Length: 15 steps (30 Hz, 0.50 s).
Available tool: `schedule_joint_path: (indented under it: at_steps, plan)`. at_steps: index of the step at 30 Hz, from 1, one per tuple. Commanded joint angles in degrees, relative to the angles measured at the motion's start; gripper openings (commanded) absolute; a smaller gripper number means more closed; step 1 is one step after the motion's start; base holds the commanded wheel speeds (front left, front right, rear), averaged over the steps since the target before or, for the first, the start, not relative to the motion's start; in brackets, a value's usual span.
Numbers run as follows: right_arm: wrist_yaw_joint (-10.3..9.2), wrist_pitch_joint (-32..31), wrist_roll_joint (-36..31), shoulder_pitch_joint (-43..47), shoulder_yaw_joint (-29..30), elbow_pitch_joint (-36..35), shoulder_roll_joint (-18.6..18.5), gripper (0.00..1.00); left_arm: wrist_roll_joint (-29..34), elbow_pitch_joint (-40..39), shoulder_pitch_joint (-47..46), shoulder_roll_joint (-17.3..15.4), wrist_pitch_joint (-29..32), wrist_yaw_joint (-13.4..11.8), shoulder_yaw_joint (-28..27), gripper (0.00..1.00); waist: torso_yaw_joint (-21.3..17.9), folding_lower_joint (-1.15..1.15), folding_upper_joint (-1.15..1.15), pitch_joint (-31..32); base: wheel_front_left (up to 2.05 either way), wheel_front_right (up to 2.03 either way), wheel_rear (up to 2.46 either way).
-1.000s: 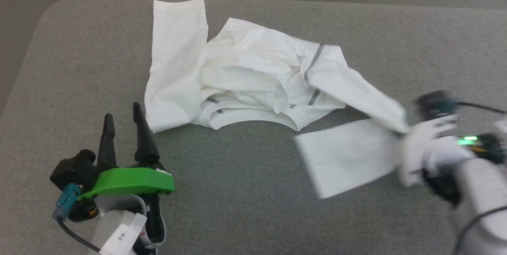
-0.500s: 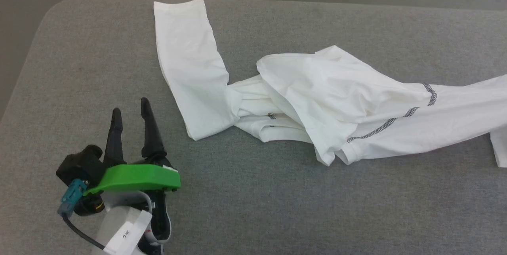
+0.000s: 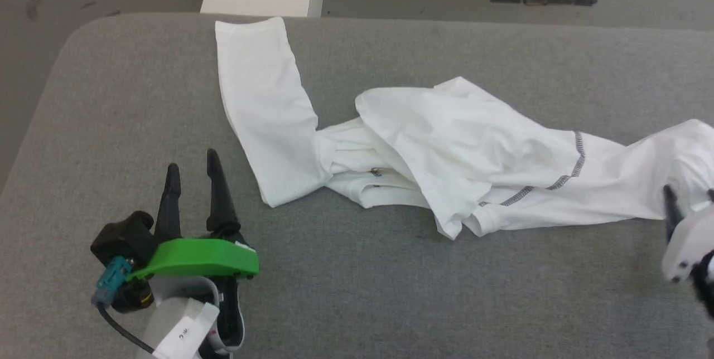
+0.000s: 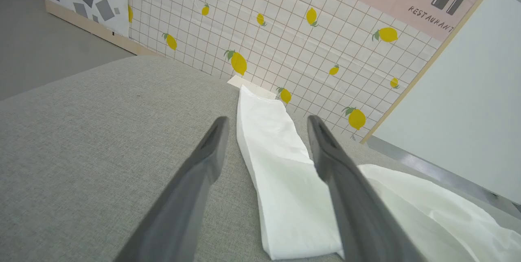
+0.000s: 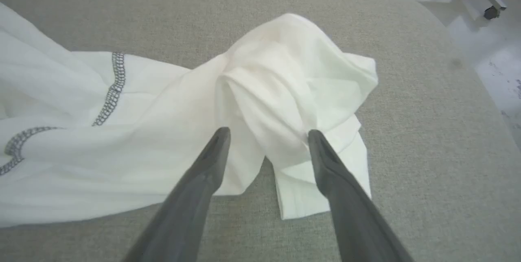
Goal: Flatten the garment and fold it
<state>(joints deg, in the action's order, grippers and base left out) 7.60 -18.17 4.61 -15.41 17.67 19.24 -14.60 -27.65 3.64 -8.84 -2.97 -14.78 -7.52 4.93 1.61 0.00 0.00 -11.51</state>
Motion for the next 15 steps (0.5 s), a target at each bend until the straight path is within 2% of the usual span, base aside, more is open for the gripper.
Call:
schedule_joint_path:
  at_steps: [1, 5, 9, 15]
  plan:
    - [-0.11, 1.5, 0.8, 3.2, -0.5, -3.3, 2.1, 1.0, 0.0, 0.5, 1.0, 0.1, -0.2, 0.5, 0.1, 1.0, -1.5, 0.0, 0.0, 2.5, 0.0, 0.0, 0.0]
    - [-0.11, 5.1, 2.5, 11.3, -3.2, -13.4, 7.3, 1.0, -0.1, 1.5, 2.2, 0.1, -0.2, 0.9, 0.4, 1.0, -3.2, 0.0, 0.0, 4.3, 0.0, 0.0, 0.0]
    - [-0.11, 9.5, 4.0, 16.3, -8.0, -20.1, 9.9, 1.0, 0.1, 3.4, 2.5, 0.1, -0.2, 0.9, 1.2, 1.0, -5.3, 0.0, 0.0, 4.9, 0.0, 0.0, 0.0]
    - [-0.11, 12.3, 4.7, 18.2, -14.2, -21.2, 11.0, 1.0, 1.1, 13.0, -0.7, 0.1, 1.8, -3.2, 3.1, 1.0, -8.2, 0.0, 0.0, 4.1, 0.0, 0.0, 0.0]
